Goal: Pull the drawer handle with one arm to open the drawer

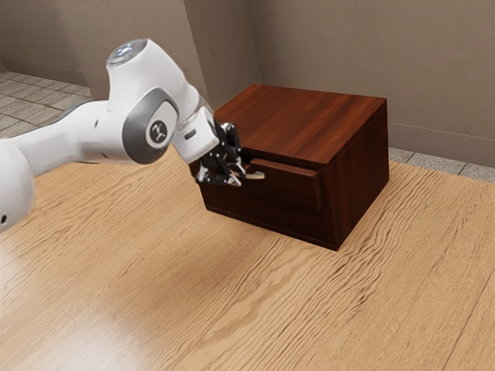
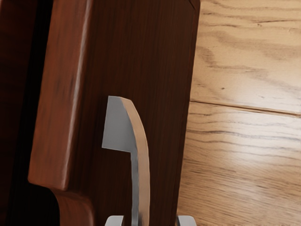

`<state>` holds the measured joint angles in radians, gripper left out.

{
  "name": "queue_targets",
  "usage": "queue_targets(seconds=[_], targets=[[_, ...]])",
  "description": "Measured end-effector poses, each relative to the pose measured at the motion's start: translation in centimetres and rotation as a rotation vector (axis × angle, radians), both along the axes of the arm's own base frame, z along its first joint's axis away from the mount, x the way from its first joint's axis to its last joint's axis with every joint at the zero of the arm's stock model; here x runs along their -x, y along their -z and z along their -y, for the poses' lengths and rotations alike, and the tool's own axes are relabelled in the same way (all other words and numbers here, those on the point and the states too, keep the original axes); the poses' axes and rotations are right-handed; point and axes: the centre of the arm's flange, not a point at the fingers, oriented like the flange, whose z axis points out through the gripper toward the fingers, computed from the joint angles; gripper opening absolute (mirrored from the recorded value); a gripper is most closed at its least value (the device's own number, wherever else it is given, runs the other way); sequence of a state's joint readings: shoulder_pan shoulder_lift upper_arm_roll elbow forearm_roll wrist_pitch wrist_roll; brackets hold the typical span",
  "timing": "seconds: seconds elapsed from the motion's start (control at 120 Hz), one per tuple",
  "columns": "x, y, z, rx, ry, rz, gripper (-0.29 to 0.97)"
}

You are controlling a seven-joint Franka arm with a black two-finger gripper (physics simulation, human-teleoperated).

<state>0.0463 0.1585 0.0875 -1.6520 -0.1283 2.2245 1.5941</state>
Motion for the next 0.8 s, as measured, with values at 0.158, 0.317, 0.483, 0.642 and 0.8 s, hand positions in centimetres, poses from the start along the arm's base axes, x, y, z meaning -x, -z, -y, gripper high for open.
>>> queue_targets(seconds=[0.158,0.317,0.483,0.642,0.8], targets=[[0.7,0.0,0.0,0.002,-0.002,-0.005,0.02],[1.8,-0.1,0.0,0.005,-0.003,-0.01,0.01],[2.7,0.0,0.0,0.008,-0.005,-0.017,0.0],[3.9,-0.4,0.0,0.011,-0.006,-0.018,0.0],[5.0,-0.3,0.1,0.013,-0.007,-0.016,0.0]])
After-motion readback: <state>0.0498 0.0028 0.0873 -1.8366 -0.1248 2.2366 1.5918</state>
